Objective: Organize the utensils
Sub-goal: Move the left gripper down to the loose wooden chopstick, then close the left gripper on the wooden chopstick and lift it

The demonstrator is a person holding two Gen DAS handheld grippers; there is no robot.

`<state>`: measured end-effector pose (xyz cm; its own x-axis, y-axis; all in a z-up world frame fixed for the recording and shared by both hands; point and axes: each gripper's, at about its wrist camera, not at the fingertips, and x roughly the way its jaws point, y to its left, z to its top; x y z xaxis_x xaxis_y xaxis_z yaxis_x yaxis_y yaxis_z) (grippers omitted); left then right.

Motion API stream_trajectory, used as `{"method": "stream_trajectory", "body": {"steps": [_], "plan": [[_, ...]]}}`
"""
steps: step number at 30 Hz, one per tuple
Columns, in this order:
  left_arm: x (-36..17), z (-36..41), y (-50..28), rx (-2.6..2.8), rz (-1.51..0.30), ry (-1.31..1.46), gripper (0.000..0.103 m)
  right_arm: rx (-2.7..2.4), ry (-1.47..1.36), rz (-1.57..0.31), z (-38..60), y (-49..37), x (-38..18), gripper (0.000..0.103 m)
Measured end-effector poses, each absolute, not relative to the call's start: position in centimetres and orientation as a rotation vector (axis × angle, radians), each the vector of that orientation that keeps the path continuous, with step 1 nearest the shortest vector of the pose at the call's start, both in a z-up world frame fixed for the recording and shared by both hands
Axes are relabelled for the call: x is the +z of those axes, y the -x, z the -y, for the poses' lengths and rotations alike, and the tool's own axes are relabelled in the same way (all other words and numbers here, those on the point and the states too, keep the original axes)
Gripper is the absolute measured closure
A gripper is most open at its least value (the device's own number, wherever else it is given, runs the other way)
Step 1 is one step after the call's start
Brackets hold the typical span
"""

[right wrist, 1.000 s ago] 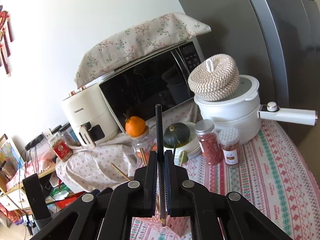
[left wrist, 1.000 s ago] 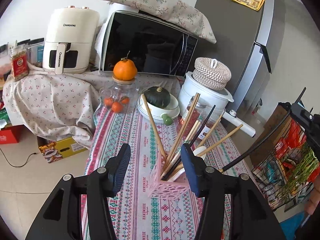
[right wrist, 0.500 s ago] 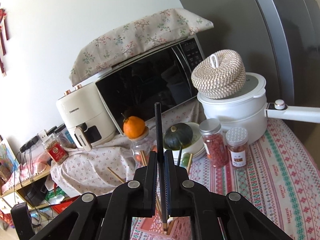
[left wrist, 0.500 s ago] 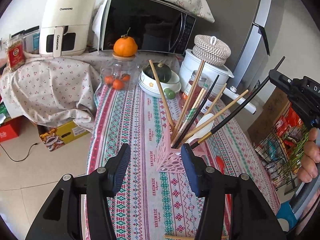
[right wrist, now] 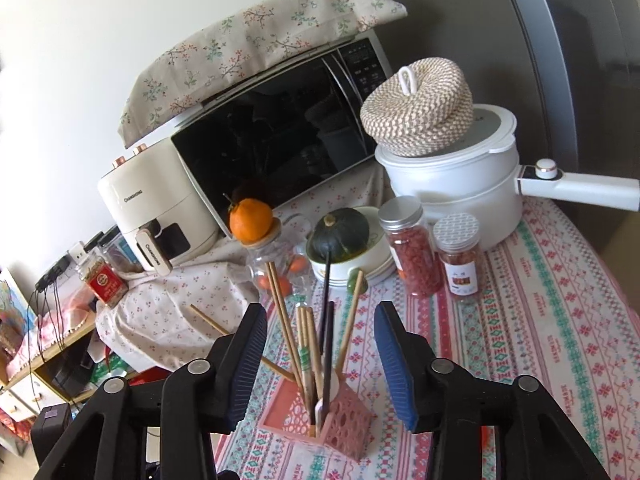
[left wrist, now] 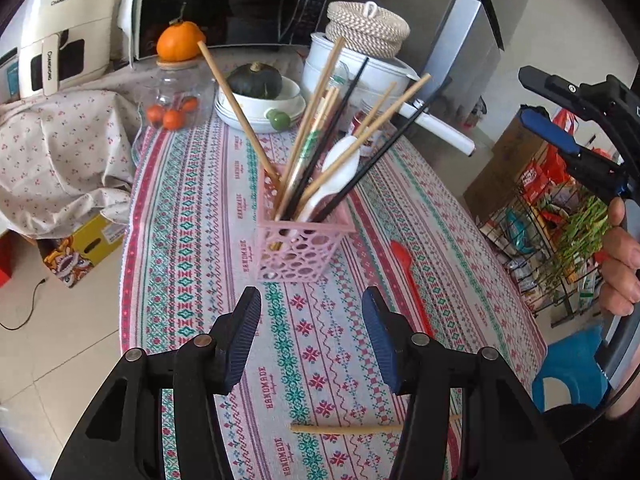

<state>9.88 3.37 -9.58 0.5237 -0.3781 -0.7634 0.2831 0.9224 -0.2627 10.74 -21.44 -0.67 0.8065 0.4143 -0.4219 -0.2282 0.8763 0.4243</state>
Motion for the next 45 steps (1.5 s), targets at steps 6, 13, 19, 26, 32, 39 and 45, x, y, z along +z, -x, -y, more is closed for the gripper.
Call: {"method": "stream_trajectory", "body": {"steps": [6,13,19,26,32,39,45], "plan": [[-11.2,0.3,-7.8,-0.485,-1.013,-0.003,0.047,0.256,-0.318,-0.654,24.8,-9.0,-1.8,0.034],[-14.3,5.1,-4.8,-0.626,-1.125,-0.21,0.047,0.104,-0.274,-0.883,29.6,-7.2,-5.7,0.033],[-16.4,8.3,-2.1,-0.756,-1.171,-0.431,0.047,0.061,-0.305,-0.955,33.3,-5.2,-7.2,0.032],[-18.9,10.3,-0.5,-0.804,-1.22,-0.589,0.047,0.057,-0.292,-0.98,35.2,-3.7,-7.7,0.029],[-19.6,11.5,-1.6,-0.744,-1.215,-0.576,0.06,0.07,-0.317,-0.998,35.7,-3.7,-8.2,0.027],[-19.6,10.7,-4.4,-0.617,-1.257,-0.445,0.084,0.071,-0.32,-1.015,35.5,-4.3,-8.8,0.026],[-19.7,8.5,-6.6,-0.496,-1.273,-0.357,0.096,0.055,-0.312,-1.02,35.7,-4.7,-9.4,0.026]]}}
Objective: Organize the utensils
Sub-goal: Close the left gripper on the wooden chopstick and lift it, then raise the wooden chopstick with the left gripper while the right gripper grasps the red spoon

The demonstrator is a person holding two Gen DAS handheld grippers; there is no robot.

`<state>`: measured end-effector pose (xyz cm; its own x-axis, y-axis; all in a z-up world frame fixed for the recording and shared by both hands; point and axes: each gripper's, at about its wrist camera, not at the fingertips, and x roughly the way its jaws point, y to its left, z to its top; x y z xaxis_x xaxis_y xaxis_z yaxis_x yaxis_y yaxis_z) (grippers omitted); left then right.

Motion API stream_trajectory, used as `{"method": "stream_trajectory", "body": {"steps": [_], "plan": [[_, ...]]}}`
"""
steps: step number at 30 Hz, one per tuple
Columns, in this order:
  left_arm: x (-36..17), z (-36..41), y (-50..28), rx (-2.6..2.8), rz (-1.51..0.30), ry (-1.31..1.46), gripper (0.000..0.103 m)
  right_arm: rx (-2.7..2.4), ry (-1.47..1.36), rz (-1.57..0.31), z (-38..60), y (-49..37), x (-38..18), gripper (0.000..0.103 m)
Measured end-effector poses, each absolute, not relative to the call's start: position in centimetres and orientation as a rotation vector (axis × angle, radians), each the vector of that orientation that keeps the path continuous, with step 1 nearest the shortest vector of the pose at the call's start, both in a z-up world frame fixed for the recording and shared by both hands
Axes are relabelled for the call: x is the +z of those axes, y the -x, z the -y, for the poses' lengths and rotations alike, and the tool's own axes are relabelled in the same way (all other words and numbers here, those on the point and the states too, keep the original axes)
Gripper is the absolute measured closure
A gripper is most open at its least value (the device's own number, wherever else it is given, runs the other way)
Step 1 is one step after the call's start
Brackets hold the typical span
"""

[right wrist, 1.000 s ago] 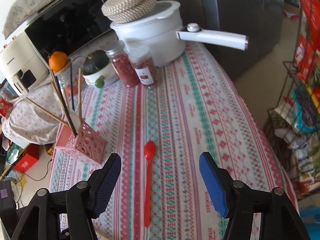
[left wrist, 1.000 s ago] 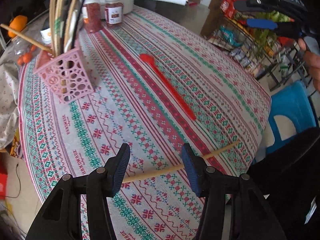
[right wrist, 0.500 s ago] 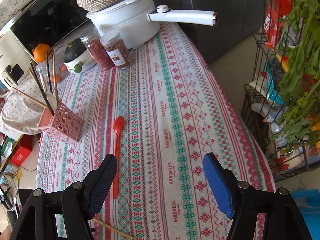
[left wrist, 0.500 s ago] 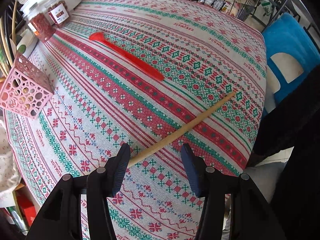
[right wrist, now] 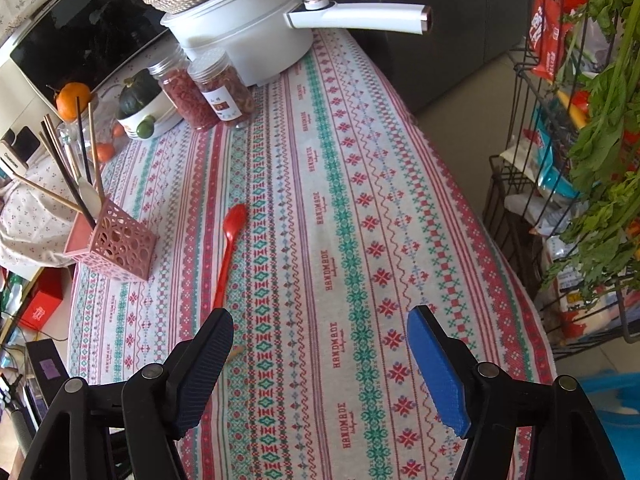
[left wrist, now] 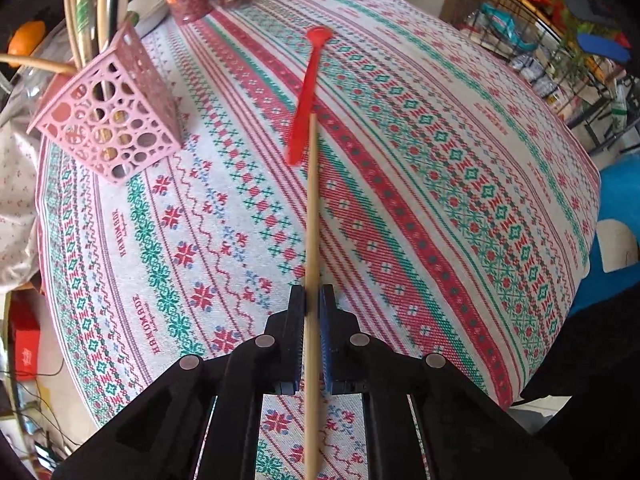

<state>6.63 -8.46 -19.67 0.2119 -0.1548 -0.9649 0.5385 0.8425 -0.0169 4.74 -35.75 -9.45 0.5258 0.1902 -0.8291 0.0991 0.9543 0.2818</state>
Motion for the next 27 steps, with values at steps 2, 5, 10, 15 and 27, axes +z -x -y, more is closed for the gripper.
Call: {"method": "stream_trajectory", "body": {"steps": [2,5,10,15,27], "plan": [[-19.6,7.9,-7.2,-0.504,-1.286,-0.313,0.096,0.056,-0.315,-1.027,35.9,-4.9,-9.8,0.026],[-19.5,7.6,-8.0,-0.51,-1.288,-0.26,0.095,0.059,-0.317,-1.038,35.8,-5.3,-10.3,0.026],[-19.3,9.3,-9.6,-0.514,-1.28,-0.251,0.095,0.057,-0.312,-1.066,35.6,-6.1,-11.5,0.026],[-19.6,12.3,-11.6,-0.504,-1.279,-0.249,0.095,0.058,-0.306,-1.086,35.4,-6.6,-12.0,0.026],[-16.0,10.5,-10.6,-0.537,-1.168,-0.181,0.097,0.017,-0.339,-1.137,35.1,-8.5,-14.3,0.025]]}}
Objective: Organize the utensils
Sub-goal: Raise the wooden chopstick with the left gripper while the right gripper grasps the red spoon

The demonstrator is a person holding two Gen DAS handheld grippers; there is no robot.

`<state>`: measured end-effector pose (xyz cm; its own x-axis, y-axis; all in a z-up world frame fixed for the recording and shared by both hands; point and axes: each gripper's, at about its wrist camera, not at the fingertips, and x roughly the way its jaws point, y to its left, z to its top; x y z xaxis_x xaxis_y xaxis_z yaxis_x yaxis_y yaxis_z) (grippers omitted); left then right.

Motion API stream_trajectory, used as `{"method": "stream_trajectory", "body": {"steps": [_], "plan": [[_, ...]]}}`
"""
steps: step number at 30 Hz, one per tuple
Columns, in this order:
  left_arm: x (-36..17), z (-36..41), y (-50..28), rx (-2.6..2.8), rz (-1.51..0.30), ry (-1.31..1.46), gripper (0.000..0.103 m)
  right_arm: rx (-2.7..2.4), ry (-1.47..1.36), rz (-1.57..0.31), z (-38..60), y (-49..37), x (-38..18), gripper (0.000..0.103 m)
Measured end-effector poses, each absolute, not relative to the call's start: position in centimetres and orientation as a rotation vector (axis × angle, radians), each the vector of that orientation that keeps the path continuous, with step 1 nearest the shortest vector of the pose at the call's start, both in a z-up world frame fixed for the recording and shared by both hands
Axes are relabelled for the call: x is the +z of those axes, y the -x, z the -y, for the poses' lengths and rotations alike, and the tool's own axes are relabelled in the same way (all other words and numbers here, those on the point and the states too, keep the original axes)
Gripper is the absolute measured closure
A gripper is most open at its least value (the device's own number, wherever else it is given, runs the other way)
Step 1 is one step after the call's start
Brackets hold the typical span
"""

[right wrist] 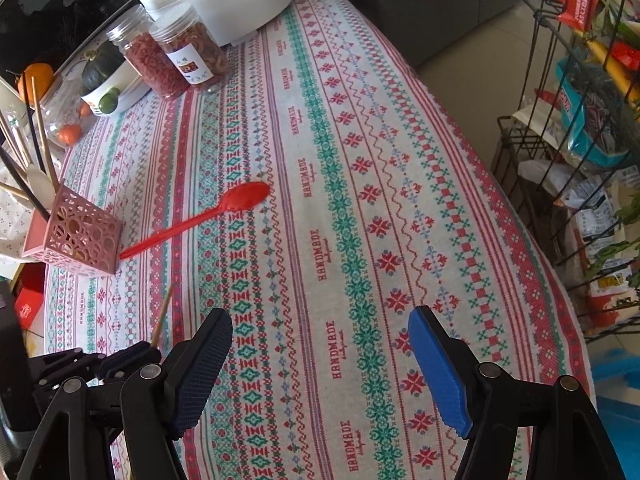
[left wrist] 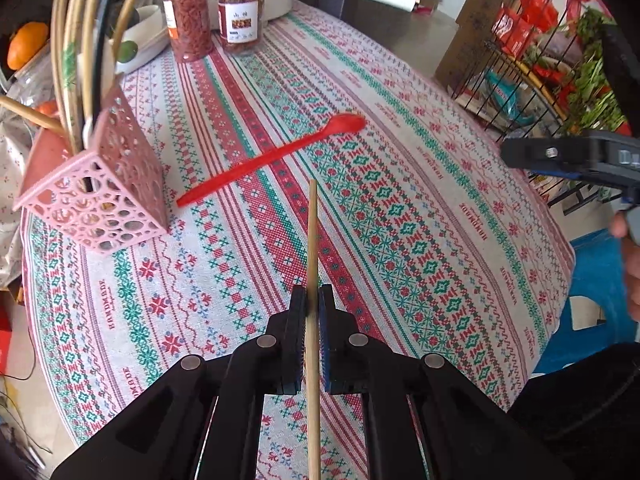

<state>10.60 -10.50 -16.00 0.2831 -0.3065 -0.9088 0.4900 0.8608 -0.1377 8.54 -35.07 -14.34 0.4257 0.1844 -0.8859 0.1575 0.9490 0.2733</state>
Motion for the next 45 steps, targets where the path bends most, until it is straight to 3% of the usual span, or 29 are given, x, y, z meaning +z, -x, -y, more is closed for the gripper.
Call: {"method": "stream_trajectory", "body": {"steps": [10,18,26,30,37,40,45], "plan": [[-11.0,1.5,-9.4,-0.484,-1.019,0.005,0.097,0.024,-0.476,-1.248,32.0,-14.2,-18.8,0.025],[-10.3,-2.2,-10.6,-0.462,-0.998,0.097,0.097,-0.101,-0.47,-1.228,28.9,-18.8,-20.7,0.029],[-10.4,-3.5,-11.0,-0.466,-0.998,0.127,0.097,-0.231,-0.265,-1.198,25.3,-21.2,-20.7,0.044],[-10.2,-4.1,-11.0,-0.459,-0.991,0.151,0.097,-0.219,-0.197,-1.167,23.6,-22.0,-20.5,0.066],[-9.6,-5.0,-10.8,-0.447,-0.968,0.176,0.097,-0.007,-0.115,-1.147,22.9,-22.1,-19.6,0.081],[-9.1,-5.3,-10.8,-0.435,-0.946,0.191,0.097,0.033,-0.131,-1.126,23.8,-20.9,-18.8,0.101],[-8.3,-5.3,-10.5,-0.42,-0.91,0.19,0.097,0.064,-0.165,-1.123,24.5,-19.6,-18.0,0.101]]}}
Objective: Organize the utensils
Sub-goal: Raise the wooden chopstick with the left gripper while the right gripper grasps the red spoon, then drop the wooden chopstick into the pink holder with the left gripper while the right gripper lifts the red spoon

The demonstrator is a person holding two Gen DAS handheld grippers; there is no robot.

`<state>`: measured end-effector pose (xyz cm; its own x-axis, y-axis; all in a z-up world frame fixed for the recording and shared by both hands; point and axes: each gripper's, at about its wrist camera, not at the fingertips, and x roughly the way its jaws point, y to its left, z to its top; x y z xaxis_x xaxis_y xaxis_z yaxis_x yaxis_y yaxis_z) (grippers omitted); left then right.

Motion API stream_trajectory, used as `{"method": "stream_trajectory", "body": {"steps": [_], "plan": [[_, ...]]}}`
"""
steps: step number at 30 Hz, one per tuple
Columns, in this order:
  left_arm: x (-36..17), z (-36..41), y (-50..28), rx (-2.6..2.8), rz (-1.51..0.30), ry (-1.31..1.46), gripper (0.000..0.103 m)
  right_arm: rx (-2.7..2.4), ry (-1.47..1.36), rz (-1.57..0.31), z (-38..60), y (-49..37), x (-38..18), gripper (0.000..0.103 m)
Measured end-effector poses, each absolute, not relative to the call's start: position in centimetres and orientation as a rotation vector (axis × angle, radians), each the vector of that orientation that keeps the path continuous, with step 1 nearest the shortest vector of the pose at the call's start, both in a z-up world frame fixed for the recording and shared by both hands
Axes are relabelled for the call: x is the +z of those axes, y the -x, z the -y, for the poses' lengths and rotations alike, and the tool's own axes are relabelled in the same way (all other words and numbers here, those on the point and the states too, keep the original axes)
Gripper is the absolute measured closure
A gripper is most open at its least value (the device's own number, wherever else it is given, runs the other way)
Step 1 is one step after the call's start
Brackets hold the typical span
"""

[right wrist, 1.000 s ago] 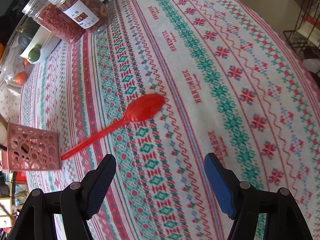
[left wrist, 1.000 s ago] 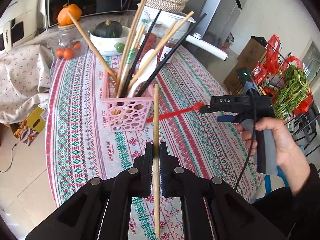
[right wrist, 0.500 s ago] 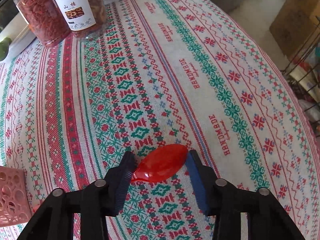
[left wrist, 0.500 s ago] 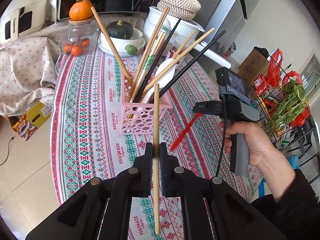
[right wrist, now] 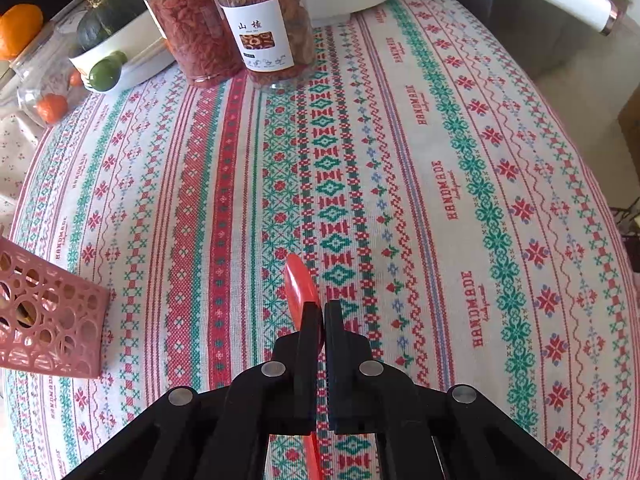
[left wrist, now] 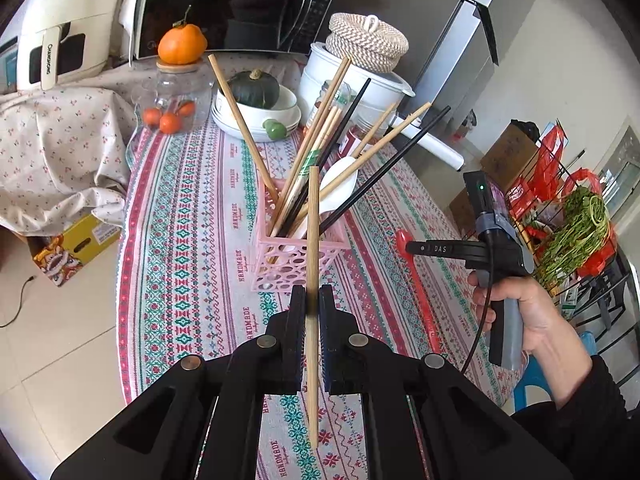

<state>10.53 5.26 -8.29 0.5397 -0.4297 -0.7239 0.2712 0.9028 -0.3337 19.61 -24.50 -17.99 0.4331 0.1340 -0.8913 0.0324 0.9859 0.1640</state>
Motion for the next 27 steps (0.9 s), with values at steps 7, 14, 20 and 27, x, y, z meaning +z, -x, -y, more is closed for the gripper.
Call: {"method": "stream_trajectory", "body": {"steps": [7,14,20,27], "plan": [[-8.5,-5.1,-10.6,-0.408,-0.912,0.185,0.097,0.043,-0.239,-1.128,26.0,-20.1,-18.5,0.07],[-8.9,-5.3,-10.9,-0.394,-0.918,0.186,0.097,0.011,-0.179,-1.15,25.2,-21.4,-19.8,0.052],[-8.4,-5.3,-10.7,-0.386,-0.893,0.18,0.097,-0.016,-0.013,-1.131,23.6,-21.5,-20.7,0.075],[-4.5,-6.1,-8.7,-0.372,-0.731,0.186,0.097,0.036,-0.134,-0.996,25.2,-19.1,-16.4,0.075]]}}
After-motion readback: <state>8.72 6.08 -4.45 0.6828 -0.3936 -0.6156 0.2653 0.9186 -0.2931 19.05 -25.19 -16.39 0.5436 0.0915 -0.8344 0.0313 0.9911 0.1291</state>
